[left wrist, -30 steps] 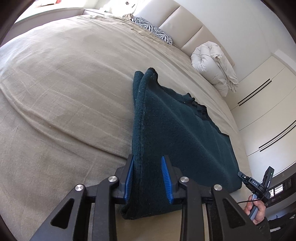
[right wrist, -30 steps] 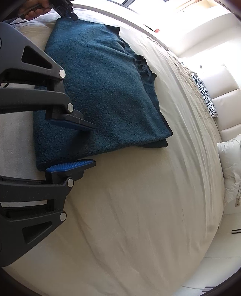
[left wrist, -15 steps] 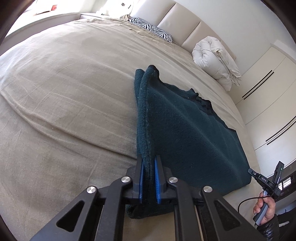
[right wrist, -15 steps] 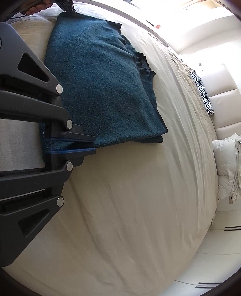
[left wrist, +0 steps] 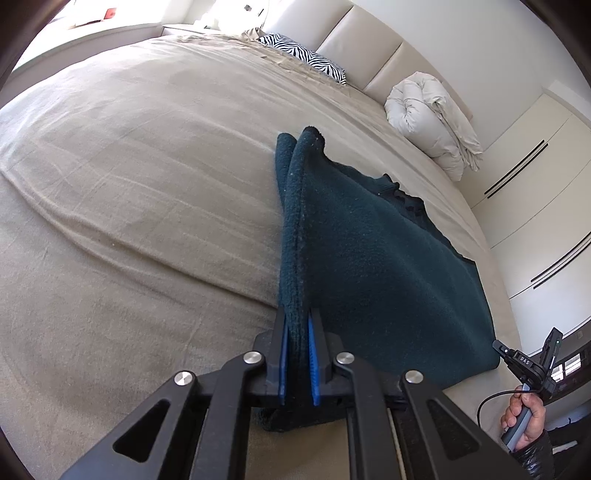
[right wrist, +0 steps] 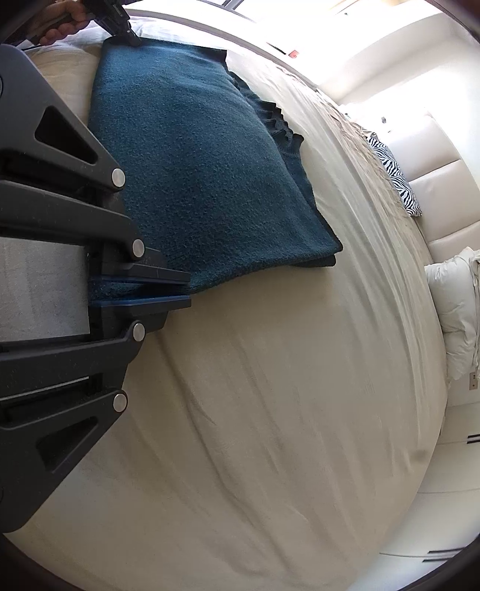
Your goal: Fold small clothes
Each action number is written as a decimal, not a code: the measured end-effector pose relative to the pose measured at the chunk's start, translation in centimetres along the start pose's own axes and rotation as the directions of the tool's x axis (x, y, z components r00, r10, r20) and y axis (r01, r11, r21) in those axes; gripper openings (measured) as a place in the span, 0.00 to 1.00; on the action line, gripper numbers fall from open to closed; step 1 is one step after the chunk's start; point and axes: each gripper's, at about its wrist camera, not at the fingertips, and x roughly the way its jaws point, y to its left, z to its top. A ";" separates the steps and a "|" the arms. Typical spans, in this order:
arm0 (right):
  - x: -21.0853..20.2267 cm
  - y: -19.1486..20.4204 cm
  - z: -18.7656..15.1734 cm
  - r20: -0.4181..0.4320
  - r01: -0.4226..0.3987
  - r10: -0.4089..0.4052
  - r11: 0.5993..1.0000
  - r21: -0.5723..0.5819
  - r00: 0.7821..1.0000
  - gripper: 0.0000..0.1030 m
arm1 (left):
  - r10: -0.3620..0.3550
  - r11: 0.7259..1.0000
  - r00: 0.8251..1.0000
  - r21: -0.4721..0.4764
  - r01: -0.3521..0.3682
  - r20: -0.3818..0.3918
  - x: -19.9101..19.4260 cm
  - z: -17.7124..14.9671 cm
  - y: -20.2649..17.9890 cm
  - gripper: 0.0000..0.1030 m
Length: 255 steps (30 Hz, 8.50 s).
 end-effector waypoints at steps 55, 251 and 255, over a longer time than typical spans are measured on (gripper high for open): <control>15.3 18.7 8.5 -0.142 -0.494 0.516 0.854 0.162 0.845 0.44 | 0.162 0.946 0.984 0.272 -0.177 0.078 10.6 10.3 -6.0 0.53; 1.7 -3.1 11.7 -0.114 -0.378 0.403 0.906 0.191 0.908 0.66 | -0.366 0.927 0.880 -0.041 0.372 -0.303 14.7 1.9 -20.6 0.78; 3.8 -2.0 11.3 -0.208 -0.315 0.341 0.937 0.150 0.917 0.65 | -0.372 0.925 0.876 -0.039 0.379 -0.307 14.9 1.9 -20.6 0.78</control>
